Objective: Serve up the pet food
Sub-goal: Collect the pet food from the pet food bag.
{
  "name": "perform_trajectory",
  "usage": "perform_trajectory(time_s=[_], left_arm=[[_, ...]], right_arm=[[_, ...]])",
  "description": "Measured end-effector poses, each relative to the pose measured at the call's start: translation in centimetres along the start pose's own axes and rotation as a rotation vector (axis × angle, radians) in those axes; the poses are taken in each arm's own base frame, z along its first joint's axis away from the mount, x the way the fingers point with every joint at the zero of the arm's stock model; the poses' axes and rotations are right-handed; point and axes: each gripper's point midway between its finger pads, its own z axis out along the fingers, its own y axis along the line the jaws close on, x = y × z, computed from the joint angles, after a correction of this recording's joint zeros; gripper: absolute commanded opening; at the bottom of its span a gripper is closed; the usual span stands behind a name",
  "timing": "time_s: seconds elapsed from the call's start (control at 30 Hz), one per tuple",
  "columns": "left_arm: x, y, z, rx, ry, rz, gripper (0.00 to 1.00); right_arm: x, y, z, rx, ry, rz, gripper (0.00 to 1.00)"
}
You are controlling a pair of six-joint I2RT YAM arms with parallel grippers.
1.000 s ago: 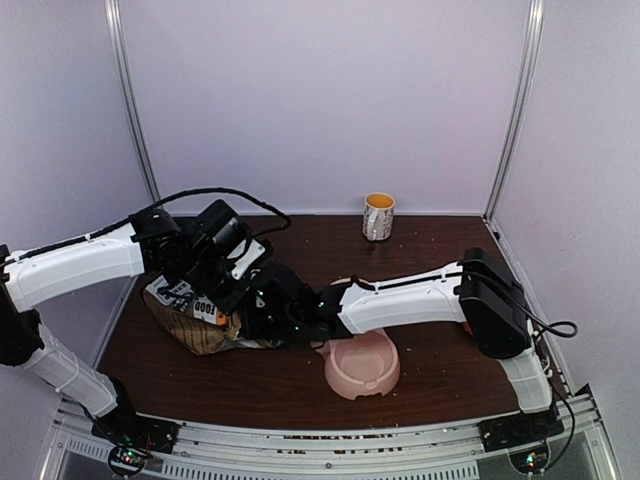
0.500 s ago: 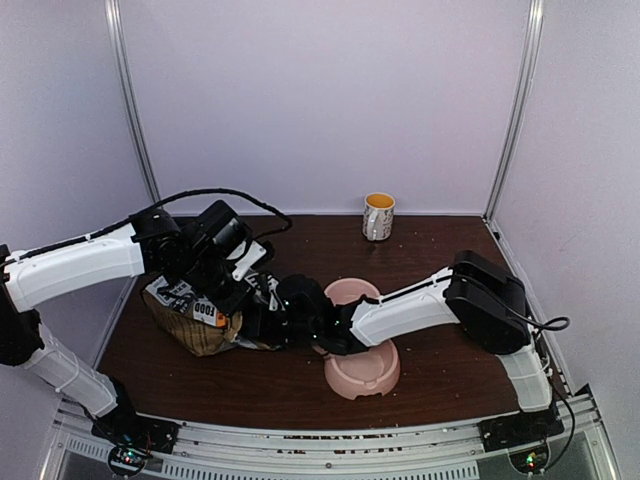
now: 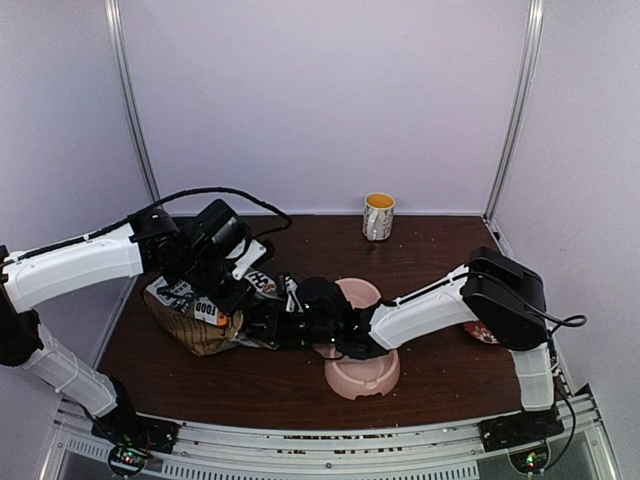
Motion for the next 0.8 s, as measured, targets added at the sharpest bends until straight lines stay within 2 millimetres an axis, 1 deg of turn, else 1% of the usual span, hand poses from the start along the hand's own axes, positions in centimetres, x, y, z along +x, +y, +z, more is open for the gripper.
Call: perform_trajectory(time_s=[0.27, 0.8], left_arm=[[-0.1, 0.1, -0.2, -0.001, -0.008, -0.002, 0.0], [-0.6, 0.4, -0.4, -0.005, -0.031, -0.012, 0.0]], right_arm=[[-0.1, 0.1, -0.7, 0.002, -0.008, 0.0, 0.0], [-0.8, 0.6, -3.2, 0.014, -0.041, 0.0, 0.0]])
